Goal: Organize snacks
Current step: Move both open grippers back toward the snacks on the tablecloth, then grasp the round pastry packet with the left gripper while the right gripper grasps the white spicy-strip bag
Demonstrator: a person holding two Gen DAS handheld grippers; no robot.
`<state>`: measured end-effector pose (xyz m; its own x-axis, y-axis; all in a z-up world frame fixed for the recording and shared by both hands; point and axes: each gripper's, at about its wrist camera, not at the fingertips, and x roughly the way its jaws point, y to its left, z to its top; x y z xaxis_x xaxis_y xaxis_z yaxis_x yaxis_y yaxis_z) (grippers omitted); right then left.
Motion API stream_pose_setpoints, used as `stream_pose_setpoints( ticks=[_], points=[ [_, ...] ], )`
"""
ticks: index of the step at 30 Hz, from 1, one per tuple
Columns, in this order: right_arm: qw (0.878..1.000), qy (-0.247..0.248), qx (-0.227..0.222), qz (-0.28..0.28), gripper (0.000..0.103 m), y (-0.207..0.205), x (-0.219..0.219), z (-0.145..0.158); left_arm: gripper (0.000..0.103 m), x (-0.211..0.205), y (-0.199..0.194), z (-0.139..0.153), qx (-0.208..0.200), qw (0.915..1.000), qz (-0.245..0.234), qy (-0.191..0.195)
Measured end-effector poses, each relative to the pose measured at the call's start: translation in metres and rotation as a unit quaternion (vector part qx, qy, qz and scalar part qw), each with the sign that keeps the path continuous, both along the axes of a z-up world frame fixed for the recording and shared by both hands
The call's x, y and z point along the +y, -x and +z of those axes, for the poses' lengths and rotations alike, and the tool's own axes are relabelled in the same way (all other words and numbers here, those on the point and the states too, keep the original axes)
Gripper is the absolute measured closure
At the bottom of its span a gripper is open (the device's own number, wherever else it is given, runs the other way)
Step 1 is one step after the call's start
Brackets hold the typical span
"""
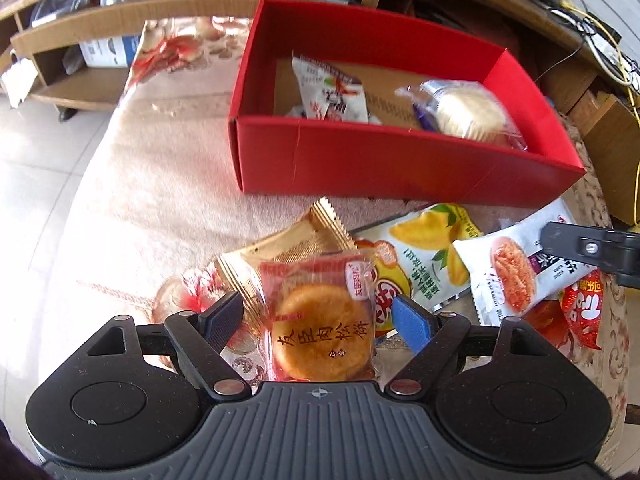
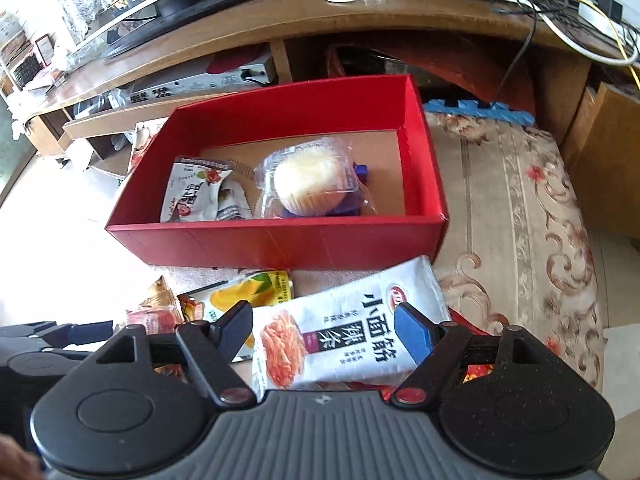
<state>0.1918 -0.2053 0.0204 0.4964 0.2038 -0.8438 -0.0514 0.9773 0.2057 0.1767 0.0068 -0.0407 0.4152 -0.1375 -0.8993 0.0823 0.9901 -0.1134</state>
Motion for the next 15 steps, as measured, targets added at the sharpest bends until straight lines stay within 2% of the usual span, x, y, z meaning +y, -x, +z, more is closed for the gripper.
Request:
stream_pose_setpoints(
  ticks=[4,6,8,15],
  points=[
    [1.0,0.0,0.012,-0.012,0.024,-0.003,-0.009,-0.007,0.023,-0.003,0.002,-0.003,0.007,1.0,0.0,-0.006],
    [1.0,-0.002,0.021,-0.018,0.024,-0.006,-0.013,-0.013,0.032,-0.003,0.004,-0.002,0.006,1.0,-0.006,-0.003],
    [0.999,-0.003,0.024,-0.026,0.024,-0.01,-0.014,-0.016,0.036,-0.003,0.005,-0.001,0.006,0.9999,-0.01,0.001],
    [0.999,-0.012,0.012,-0.029,0.024,-0.025,-0.009,-0.017,0.04,-0.006,0.008,-0.001,0.006,0.9997,-0.025,0.006]
  ],
)
